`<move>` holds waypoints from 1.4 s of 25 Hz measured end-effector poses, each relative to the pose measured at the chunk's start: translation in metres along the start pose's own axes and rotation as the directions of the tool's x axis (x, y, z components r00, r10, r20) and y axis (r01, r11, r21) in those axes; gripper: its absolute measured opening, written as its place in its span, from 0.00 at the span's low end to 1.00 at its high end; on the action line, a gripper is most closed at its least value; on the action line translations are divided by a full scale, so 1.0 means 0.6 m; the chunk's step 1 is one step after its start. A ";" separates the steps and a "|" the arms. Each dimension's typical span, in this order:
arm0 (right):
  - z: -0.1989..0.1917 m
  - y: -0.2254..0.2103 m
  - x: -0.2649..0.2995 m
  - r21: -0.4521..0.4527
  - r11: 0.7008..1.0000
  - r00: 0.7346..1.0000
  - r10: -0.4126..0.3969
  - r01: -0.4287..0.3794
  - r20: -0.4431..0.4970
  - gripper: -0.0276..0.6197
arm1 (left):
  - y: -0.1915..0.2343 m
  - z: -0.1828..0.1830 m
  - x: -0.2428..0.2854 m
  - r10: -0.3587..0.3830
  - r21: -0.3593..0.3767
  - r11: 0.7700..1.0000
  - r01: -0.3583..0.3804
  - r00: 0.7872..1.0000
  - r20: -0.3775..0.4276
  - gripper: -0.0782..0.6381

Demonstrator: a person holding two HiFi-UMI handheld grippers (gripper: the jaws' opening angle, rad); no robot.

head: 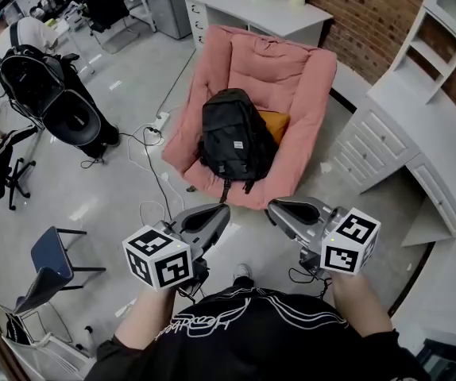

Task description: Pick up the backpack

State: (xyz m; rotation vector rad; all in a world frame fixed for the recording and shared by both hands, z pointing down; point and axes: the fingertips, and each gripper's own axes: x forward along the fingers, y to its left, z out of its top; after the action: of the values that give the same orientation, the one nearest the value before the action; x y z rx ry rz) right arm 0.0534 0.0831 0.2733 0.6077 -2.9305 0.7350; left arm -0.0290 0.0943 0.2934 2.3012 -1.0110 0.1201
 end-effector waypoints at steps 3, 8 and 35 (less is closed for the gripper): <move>0.007 -0.021 0.041 -0.002 1.000 1.000 -0.014 0.014 -0.012 0.05 | 0.052 0.017 -0.001 -0.002 -0.013 1.000 0.002 1.000 0.004 0.11; 0.012 -0.045 0.077 -0.010 0.999 0.999 -0.037 0.037 -0.030 0.05 | 0.113 0.037 -0.005 0.006 -0.031 1.000 -0.005 1.000 0.024 0.11; 0.067 -0.247 0.224 0.007 1.000 0.995 0.006 -0.005 -0.097 0.05 | 0.297 0.118 0.112 0.090 -0.083 0.993 -0.087 0.995 0.031 0.11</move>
State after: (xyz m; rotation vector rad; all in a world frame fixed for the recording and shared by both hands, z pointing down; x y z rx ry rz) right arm -0.0109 -0.1039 0.3232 0.5484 -2.8430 0.7525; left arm -0.1161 -0.0813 0.3463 2.1926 -1.1155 0.0733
